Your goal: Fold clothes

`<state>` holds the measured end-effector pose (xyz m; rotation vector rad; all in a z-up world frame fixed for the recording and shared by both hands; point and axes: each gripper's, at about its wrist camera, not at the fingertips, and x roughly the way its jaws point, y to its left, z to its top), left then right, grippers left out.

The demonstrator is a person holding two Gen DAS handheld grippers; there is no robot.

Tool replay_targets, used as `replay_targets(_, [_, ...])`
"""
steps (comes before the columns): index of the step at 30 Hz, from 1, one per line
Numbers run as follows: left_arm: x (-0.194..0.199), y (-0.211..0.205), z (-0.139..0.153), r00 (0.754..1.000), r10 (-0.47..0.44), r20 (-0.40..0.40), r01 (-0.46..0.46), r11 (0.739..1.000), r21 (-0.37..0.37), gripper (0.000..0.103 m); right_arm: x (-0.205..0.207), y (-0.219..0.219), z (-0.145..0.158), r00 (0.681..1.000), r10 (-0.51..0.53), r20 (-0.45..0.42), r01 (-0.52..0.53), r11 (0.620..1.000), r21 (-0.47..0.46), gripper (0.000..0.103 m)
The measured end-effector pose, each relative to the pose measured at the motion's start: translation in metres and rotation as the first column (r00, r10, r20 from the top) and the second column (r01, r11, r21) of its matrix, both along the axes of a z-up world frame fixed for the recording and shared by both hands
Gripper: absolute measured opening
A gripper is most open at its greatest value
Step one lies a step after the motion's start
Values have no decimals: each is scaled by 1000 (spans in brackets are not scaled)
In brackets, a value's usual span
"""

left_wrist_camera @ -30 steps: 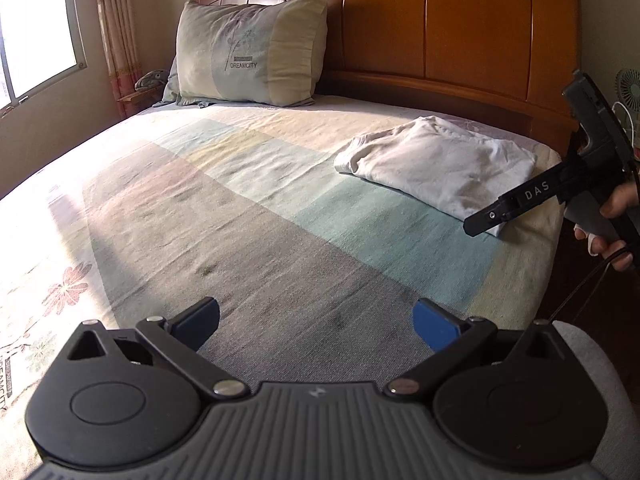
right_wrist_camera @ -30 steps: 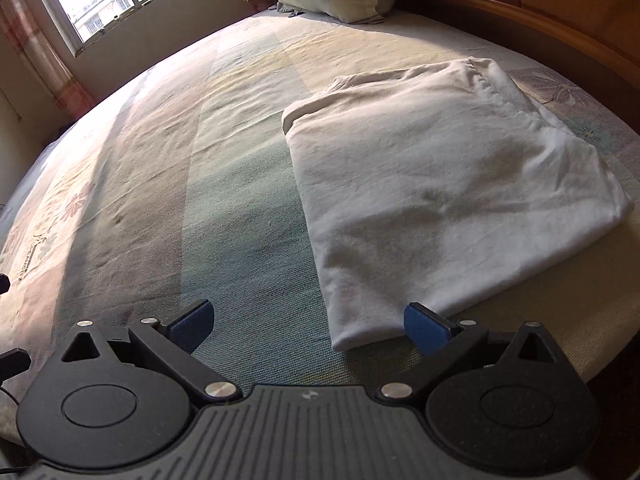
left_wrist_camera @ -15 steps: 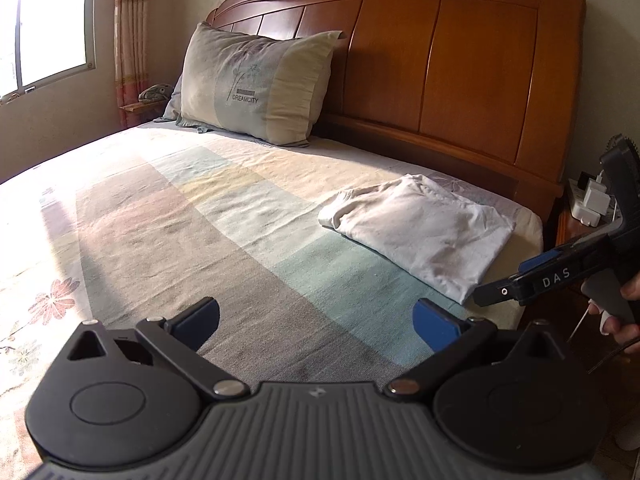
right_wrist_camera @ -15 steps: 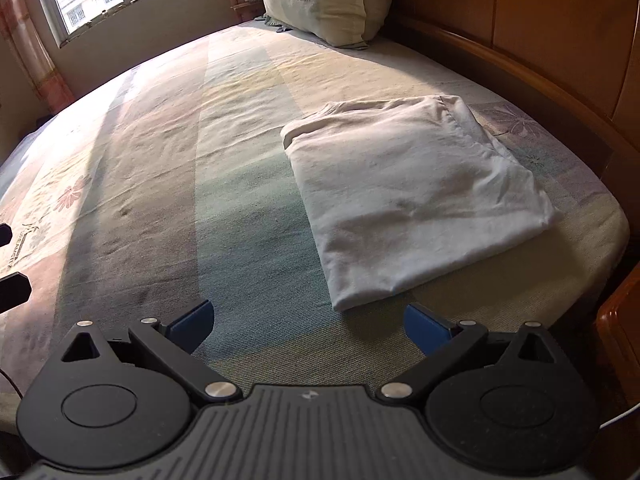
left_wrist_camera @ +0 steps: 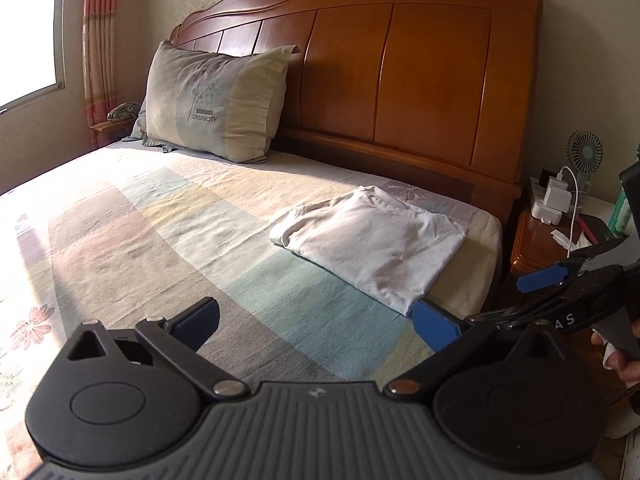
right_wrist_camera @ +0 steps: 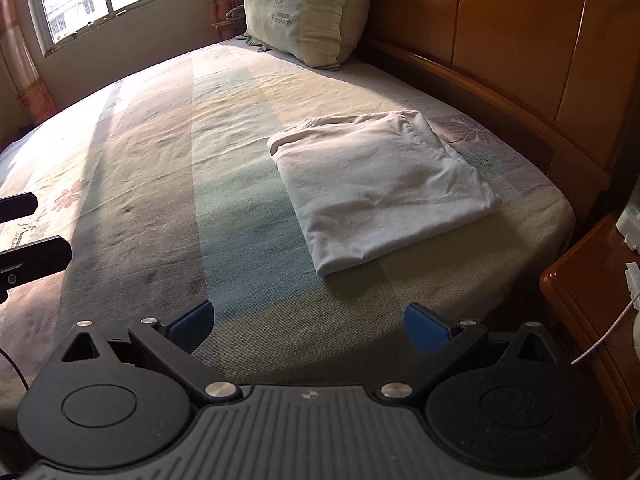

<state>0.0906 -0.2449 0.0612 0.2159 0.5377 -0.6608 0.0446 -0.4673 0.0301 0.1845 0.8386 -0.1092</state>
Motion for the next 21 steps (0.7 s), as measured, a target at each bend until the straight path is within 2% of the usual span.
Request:
replay_targets(2, [-7, -5, 2, 1000, 3, 25, -3, 1000, 5, 102, -8, 2, 3, 1000, -12, 8, 12, 1000, -2, 103])
replay_targets(6, [-20, -18, 3, 999, -9, 46, 5, 998, 70, 102, -28, 5, 6, 999, -33, 25, 33, 999, 13, 103])
replay_targets(13, [-27, -30, 1, 994, -32, -102, 44, 992, 120, 102, -63, 11, 20, 995, -78, 66, 78, 997, -8, 103])
replay_targets(21, [-42, -34, 10, 993, -26, -118, 39, 993, 108, 102, -92, 8, 40, 982, -156, 108, 162, 985, -55, 103])
